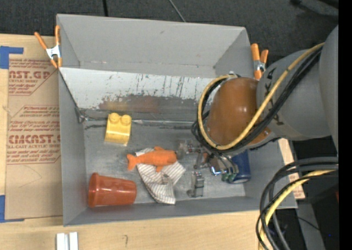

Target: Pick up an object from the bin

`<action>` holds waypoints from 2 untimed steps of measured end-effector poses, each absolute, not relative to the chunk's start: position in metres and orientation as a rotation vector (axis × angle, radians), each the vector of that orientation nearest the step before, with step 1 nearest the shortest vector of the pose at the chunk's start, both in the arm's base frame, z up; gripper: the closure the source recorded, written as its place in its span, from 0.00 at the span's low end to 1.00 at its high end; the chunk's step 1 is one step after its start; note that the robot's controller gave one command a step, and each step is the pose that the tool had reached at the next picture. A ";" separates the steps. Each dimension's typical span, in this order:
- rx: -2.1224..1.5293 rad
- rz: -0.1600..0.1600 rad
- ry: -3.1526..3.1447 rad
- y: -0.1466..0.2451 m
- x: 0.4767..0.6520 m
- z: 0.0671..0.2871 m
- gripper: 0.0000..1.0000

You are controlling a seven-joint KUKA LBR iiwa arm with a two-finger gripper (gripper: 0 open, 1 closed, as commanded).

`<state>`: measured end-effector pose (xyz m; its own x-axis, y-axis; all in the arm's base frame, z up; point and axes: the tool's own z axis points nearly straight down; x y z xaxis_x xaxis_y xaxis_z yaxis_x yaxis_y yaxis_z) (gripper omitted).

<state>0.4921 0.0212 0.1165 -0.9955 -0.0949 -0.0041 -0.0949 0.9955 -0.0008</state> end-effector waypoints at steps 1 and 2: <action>-0.204 0.001 3.144 0.058 0.486 0.113 0.00; -0.252 0.001 3.127 0.082 0.531 0.121 0.00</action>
Offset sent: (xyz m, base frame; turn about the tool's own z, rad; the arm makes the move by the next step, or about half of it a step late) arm 0.0371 0.0603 0.0047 -0.0655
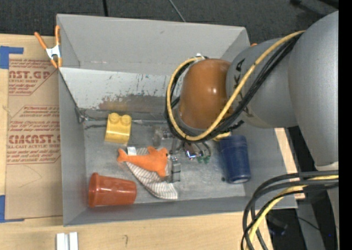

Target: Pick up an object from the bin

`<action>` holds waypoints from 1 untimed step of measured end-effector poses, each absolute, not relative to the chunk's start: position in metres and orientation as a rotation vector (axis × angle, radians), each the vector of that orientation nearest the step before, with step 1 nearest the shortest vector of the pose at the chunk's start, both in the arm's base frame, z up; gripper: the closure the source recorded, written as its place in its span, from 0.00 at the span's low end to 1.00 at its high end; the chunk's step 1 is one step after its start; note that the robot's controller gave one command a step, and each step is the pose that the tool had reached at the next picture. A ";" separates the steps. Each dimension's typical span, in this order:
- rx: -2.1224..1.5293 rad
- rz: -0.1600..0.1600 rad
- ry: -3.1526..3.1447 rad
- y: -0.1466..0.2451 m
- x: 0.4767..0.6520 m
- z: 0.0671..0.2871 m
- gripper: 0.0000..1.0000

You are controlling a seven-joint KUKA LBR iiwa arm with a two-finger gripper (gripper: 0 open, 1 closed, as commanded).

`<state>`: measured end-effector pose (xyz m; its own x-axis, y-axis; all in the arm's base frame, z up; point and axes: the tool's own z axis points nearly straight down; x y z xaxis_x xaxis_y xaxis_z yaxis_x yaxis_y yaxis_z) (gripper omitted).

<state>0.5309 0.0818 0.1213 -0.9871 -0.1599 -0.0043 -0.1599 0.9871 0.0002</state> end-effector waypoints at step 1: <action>0.109 0.003 3.136 0.093 0.518 0.082 0.00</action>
Offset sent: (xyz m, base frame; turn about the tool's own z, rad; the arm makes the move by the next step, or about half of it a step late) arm 0.0082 -0.0005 -0.0513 0.0809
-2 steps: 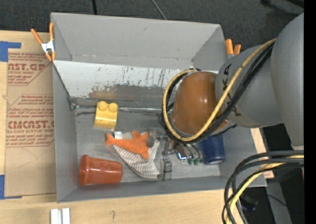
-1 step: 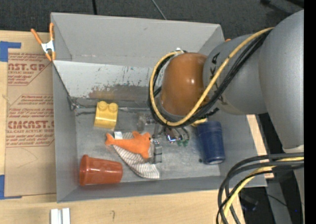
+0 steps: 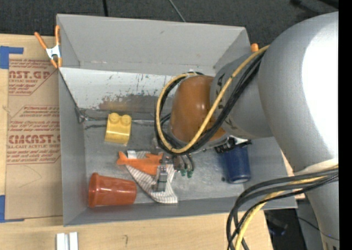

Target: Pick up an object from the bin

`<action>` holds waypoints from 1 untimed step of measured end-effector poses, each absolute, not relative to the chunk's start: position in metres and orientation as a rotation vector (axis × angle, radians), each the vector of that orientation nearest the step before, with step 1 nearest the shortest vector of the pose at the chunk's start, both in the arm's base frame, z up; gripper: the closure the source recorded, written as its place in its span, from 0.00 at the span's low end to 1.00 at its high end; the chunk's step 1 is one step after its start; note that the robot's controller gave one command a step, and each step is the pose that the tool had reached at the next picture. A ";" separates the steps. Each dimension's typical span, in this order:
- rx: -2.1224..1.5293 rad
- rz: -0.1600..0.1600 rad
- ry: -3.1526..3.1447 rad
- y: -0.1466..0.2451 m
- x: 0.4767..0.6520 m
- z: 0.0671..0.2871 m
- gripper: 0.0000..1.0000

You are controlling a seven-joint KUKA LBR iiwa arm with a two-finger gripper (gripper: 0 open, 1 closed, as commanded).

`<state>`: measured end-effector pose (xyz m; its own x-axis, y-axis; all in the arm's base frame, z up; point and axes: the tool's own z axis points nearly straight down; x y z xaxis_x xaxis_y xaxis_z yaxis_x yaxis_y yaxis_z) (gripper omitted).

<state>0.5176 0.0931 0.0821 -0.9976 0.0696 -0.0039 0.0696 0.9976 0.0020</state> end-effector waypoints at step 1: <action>-0.125 0.000 3.137 0.082 0.539 0.070 1.00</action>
Offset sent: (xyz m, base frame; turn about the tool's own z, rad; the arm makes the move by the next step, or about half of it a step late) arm 0.0000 0.0000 0.0000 0.0000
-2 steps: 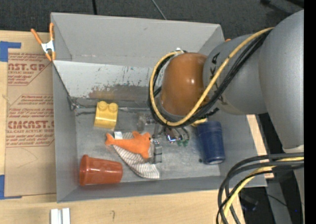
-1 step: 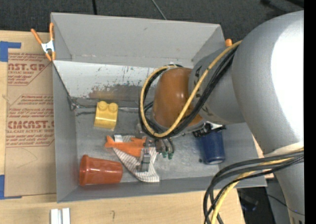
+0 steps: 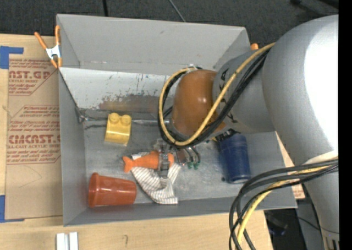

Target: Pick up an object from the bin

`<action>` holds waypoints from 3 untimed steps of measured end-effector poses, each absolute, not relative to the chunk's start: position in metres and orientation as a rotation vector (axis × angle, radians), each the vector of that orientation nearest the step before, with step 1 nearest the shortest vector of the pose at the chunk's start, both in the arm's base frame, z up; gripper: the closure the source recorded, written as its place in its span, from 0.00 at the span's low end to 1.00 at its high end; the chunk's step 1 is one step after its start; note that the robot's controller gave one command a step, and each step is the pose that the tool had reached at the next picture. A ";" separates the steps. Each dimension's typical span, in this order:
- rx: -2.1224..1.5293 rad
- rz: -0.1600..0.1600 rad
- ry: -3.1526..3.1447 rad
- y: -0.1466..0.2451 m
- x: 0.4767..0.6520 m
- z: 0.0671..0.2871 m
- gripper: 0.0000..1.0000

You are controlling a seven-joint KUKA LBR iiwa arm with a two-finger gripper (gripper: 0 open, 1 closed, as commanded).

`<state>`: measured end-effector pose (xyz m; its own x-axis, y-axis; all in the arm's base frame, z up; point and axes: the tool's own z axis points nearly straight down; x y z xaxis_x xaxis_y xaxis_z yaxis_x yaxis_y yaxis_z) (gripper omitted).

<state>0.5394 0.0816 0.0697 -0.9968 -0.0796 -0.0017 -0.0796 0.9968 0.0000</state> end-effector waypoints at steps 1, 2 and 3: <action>-0.125 0.000 3.137 0.082 0.539 0.070 1.00; -0.125 -0.001 3.143 0.081 0.538 0.075 1.00; -0.125 -0.001 3.144 0.081 0.537 0.091 1.00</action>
Offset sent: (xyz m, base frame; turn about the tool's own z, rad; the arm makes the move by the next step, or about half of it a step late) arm -0.0001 0.0000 0.0518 0.0000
